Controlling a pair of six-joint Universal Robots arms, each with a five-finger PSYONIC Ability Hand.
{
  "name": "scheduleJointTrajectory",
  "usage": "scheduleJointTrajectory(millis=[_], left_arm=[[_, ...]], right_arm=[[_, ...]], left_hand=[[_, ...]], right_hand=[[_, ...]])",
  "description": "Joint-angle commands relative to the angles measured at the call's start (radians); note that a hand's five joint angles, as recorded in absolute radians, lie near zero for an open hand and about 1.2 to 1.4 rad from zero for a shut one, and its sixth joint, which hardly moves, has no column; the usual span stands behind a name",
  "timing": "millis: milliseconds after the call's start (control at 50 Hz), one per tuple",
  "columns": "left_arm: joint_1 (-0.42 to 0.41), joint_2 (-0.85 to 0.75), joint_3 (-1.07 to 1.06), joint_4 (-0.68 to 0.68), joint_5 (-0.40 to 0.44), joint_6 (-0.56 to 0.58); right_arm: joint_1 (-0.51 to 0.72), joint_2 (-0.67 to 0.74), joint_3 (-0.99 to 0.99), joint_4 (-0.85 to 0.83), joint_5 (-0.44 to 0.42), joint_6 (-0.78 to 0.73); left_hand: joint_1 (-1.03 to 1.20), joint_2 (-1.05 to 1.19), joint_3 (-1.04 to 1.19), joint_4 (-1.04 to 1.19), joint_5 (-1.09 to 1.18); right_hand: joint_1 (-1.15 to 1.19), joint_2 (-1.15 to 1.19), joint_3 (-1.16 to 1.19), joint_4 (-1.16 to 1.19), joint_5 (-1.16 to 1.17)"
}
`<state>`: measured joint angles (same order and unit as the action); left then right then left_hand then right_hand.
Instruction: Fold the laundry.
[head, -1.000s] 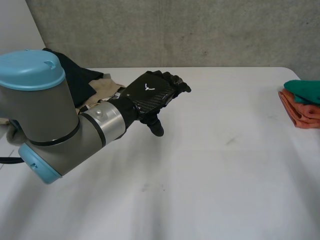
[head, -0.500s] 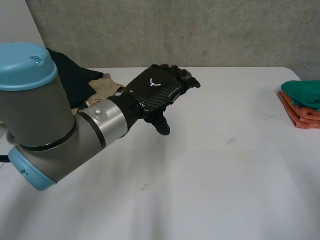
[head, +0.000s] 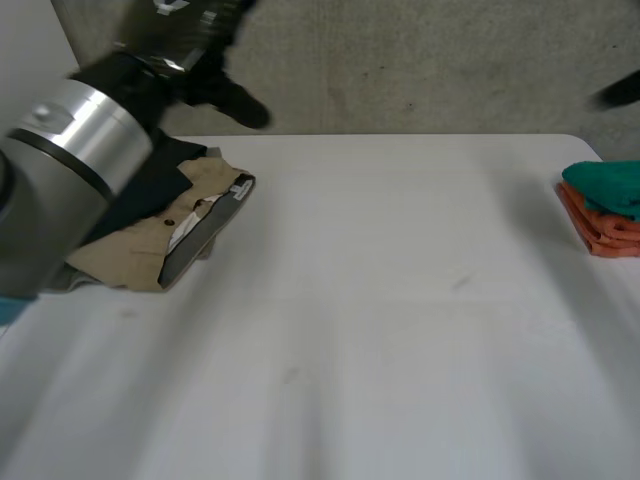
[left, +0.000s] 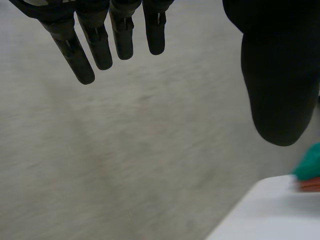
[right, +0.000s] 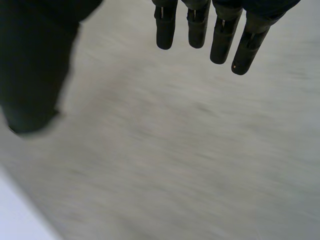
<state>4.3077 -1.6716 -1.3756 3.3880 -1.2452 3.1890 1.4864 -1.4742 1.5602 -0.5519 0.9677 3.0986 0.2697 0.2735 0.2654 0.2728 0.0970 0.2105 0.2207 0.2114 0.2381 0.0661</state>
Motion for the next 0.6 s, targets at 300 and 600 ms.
scheduleJointTrajectory(millis=[300,600], left_arm=[[0.474,-0.666,0.333,-0.006,-0.019,0.607],[0.501,-0.932,0.626,0.004,-0.048,0.605]], right_arm=[[0.313,0.238,0.221,0.437,0.166,-0.655],[0.314,0.244,0.294,0.366,0.18,-0.655]], left_hand=[[0.026,0.022,0.03,0.023,0.024],[1.126,1.122,1.13,1.123,1.124]], right_hand=[[-0.036,-0.046,-0.037,-0.064,-0.066],[-0.036,-0.046,-0.037,-0.064,-0.066]])
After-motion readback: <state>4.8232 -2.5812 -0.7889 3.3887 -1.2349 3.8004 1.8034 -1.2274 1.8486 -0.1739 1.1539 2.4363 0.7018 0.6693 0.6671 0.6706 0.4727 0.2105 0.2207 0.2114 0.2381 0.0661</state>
